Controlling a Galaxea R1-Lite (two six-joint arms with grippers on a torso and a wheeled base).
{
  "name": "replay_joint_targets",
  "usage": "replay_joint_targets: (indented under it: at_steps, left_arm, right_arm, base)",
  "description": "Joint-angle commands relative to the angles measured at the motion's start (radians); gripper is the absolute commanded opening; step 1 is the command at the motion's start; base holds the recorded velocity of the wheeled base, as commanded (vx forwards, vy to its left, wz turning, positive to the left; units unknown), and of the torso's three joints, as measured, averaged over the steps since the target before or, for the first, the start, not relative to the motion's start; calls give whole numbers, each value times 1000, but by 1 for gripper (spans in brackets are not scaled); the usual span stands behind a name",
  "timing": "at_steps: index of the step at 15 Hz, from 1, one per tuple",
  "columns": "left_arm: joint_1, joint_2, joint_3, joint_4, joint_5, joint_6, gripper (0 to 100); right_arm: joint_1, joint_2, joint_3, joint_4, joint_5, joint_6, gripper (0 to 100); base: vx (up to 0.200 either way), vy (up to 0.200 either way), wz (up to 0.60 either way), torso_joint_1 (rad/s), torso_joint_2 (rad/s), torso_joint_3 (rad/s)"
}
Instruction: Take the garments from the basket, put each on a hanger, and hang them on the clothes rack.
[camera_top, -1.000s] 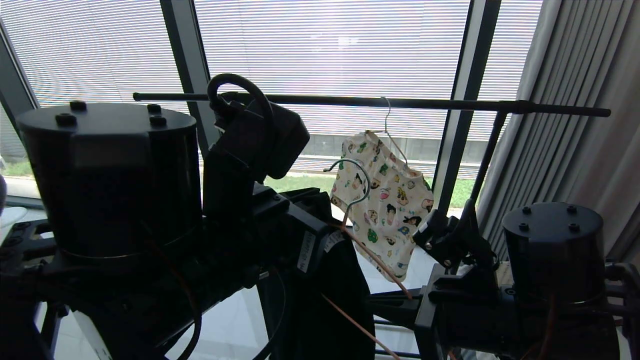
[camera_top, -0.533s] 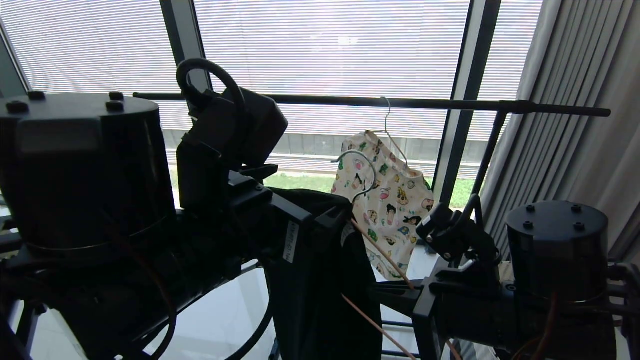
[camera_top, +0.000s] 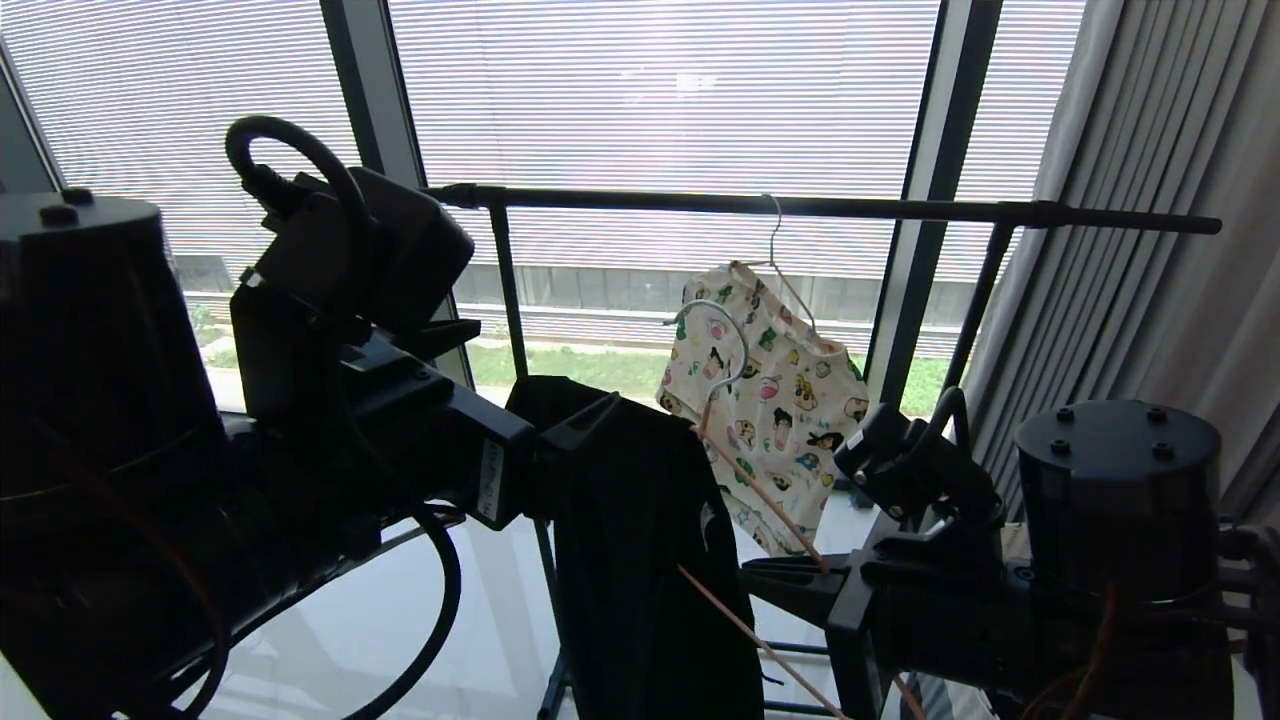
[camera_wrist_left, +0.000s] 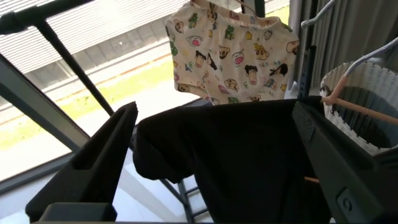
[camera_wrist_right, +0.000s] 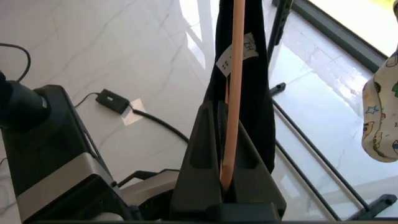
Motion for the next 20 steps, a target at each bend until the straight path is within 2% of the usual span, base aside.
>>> replay_joint_targets:
  at_steps: [1,3,4,7,9,10,14,18,20]
  left_arm:
    - [3,-9,18,0,1,6,100]
    - [1,-42,79,0,-16,43,100]
    - [0,-75,127,-1,-67,57,100]
    - [1,-182,257,-1,-317,102,100]
    - [3,-197,328,-1,-404,171,100]
    - [3,-193,351,-1,-440,198,100]
    - [1,-176,389,-1,-535,217,100]
    - [-5,-114,404,-12,-562,237,100]
    - [-3,-55,406,-93,-568,237,100]
  right_arm:
    - [1,-4,12,-10,-1,-13,0]
    - [-9,-24,72,-21,1,-87,0]
    - [-15,-49,104,-21,10,-124,0]
    - [-33,-136,168,-12,91,-186,0]
    - [-33,-176,173,51,116,-213,0]
    - [-33,-201,174,105,148,-252,0]
    - [-32,-251,187,241,263,-417,0]
    - [-12,-250,185,245,271,-433,0]
    - [34,-251,196,248,271,-435,0]
  base:
    - [0,0,0,0,0,0]
    - [0,0,0,0,0,0]
    - [0,0,0,0,0,0]
    - [0,0,0,0,0,0]
    - [0,0,0,0,0,0]
    - [0,0,0,0,0,0]
    - [0,0,0,0,0,0]
    - [0,0,0,0,0,0]
    - [0,0,0,0,0,0]
